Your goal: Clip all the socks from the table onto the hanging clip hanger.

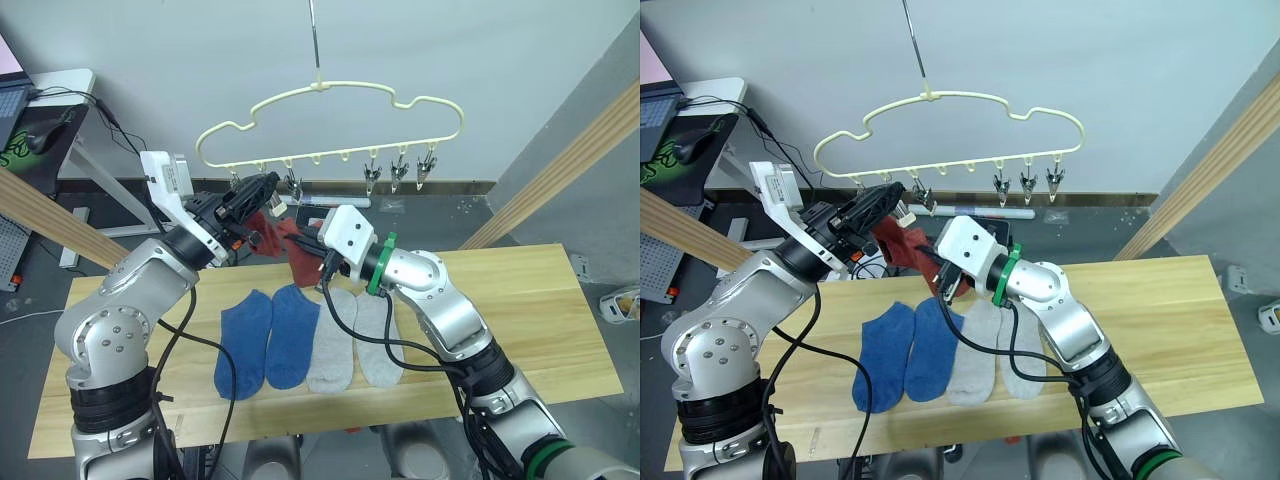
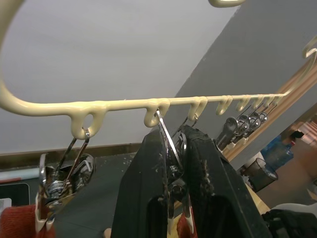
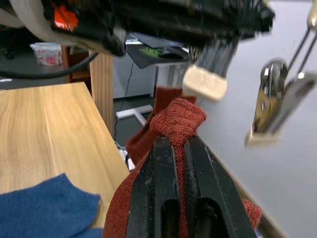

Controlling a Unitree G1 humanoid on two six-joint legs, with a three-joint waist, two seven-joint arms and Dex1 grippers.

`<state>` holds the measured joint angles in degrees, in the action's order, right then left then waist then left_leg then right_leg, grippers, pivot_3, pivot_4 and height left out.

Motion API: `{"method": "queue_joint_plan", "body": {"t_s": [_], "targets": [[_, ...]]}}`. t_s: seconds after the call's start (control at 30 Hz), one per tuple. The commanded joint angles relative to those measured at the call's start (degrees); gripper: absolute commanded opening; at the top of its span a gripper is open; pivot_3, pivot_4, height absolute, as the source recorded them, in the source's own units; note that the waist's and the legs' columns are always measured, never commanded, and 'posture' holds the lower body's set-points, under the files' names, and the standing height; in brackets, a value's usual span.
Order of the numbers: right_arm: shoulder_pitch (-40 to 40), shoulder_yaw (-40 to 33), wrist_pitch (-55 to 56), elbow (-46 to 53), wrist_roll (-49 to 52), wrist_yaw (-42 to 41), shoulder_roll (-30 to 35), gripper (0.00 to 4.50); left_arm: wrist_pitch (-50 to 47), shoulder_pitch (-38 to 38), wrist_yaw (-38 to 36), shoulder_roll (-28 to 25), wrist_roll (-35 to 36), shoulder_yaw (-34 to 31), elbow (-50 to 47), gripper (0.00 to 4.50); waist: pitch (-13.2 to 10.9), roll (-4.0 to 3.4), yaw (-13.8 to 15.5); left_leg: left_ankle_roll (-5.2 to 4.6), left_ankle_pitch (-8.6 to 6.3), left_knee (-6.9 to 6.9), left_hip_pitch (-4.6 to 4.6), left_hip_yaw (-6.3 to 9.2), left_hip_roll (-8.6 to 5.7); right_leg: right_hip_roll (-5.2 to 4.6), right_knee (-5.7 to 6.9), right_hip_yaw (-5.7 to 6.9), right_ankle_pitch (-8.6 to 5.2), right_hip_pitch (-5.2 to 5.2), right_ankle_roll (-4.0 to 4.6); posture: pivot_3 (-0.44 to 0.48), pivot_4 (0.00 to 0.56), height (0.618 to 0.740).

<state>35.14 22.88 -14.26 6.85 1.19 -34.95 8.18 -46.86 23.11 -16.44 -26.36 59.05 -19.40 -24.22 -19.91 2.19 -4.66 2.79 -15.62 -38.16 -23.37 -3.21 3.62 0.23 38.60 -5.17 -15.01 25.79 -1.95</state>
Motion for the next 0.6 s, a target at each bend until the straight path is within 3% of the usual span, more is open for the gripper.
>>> {"method": "queue_joint_plan", "body": {"t_s": [0.03,0.6], "targets": [[0.9,0.8,2.7,0.4,-0.2,-0.8,-0.9,0.00,2.1,-0.6,-1.0,-0.8,-0.6,0.4,-3.4,0.25,0.0,0.00,0.0,0.00,0.00,-0.01,0.00,0.00,0.00,0.00,0.02,0.00,0.00,0.01,0.00,-0.057,0.310,0.738],[3.7,0.4,9.7,-5.5,-2.8,0.0,-2.7,0.00,4.6,-2.9,-1.6,-0.9,-0.9,1.6,-4.1,0.25,0.0,0.03,0.0,-0.02,-0.01,-0.47,-0.08,0.03,0.00,0.00,0.36,0.01,0.00,0.03,0.01,-0.045,0.303,0.738]]}}
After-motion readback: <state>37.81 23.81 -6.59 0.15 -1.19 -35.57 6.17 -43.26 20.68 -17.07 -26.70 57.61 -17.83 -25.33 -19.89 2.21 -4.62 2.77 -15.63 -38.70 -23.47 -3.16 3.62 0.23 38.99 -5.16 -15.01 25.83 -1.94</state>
